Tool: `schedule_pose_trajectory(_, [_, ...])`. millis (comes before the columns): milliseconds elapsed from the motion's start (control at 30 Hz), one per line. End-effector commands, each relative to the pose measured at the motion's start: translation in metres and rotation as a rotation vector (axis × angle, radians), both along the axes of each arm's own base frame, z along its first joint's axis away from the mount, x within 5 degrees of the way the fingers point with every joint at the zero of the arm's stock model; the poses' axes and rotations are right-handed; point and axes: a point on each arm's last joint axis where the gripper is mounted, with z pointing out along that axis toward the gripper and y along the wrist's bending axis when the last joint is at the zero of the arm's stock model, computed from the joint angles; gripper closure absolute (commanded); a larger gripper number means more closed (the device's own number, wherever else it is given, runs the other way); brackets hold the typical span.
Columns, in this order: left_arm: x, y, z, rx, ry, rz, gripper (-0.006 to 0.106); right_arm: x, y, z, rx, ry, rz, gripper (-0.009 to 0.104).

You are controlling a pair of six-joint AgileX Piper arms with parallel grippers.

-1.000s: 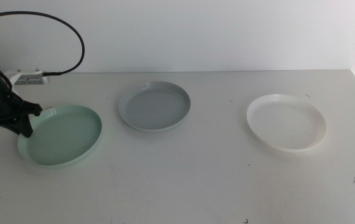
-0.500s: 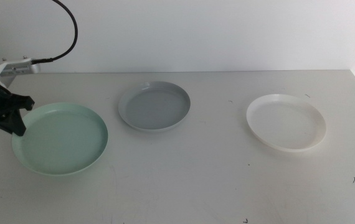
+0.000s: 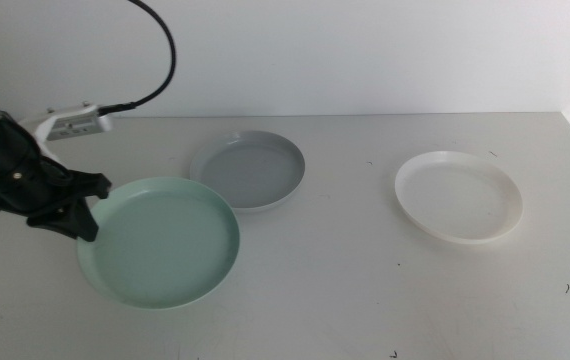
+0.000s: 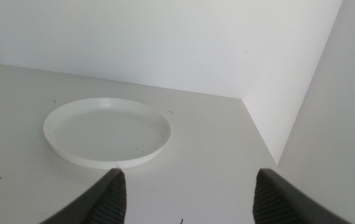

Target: Stack the three bowls on top of each other.

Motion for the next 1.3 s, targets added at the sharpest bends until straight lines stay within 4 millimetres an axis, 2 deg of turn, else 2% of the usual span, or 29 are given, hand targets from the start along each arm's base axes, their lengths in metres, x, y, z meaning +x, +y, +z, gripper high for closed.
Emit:
schedule_pose_trajectory(0, [-0.001, -0.024, 0.023, -0.044, -0.075, 0.017, 0.1, -0.002, 0.0, 0.011, -0.026, -0.109, 0.002, 0.043])
schedule_pose_trajectory(333, [-0.002, -0.12, 0.012, -0.098, -0.091, -0.037, 0.1, -0.002, 0.0, 0.011, -0.026, -0.109, 0.002, 0.043])
schedule_pose_trajectory(600, [-0.009, -0.185, -0.014, -0.18, -0.073, -0.096, 0.1, -0.002, 0.0, 0.011, -0.026, -0.109, 0.002, 0.043])
schedule_pose_trajectory(767, [-0.01, -0.204, -0.029, -0.195, -0.062, -0.103, 0.1, -0.002, 0.0, 0.011, -0.026, -0.109, 0.002, 0.043])
schedule_pose_trajectory(1067, [-0.005, -0.206, -0.045, -0.185, -0.051, -0.089, 0.1, -0.002, 0.0, 0.011, -0.026, -0.109, 0.002, 0.043])
schedule_pose_trajectory(1167, [-0.004, -0.206, -0.045, -0.184, -0.06, -0.087, 0.091, -0.002, 0.0, 0.011, -0.026, -0.109, 0.002, 0.043])
schedule_pose_trajectory(1267, [-0.004, -0.205, -0.045, -0.182, -0.06, -0.087, 0.073, -0.002, 0.0, 0.011, -0.026, -0.109, 0.002, 0.043])
